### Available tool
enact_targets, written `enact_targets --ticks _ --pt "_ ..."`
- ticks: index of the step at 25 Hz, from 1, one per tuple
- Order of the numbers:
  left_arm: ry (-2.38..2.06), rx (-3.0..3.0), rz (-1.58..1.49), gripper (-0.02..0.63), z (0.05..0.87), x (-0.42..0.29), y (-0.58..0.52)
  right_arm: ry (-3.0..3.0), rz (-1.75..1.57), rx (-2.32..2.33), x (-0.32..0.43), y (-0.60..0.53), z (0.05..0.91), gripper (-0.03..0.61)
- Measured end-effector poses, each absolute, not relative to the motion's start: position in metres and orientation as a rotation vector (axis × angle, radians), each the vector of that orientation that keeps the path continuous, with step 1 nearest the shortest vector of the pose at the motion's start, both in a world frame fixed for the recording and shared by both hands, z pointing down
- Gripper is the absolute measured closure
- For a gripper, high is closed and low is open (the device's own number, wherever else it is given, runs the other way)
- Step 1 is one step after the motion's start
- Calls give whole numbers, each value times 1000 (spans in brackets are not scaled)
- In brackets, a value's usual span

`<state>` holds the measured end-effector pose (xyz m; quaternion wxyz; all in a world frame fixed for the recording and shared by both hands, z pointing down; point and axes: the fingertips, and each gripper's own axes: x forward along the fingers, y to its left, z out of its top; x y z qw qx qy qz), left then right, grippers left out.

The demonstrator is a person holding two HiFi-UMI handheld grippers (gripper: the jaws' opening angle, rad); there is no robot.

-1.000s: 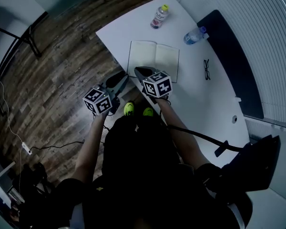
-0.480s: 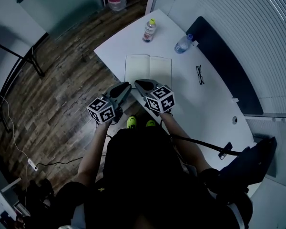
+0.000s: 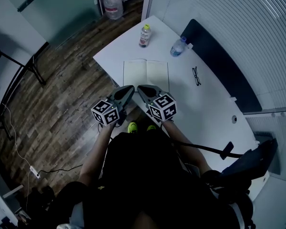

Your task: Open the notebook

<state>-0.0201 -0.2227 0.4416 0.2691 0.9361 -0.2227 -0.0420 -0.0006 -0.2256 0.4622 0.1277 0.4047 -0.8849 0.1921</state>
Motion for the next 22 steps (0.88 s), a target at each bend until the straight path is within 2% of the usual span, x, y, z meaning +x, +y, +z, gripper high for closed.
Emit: enact_targets --ticks 22 --pt "-516 2580 -95 609 429 -1 -170 -2573 551 1236 17 -178 455 557"
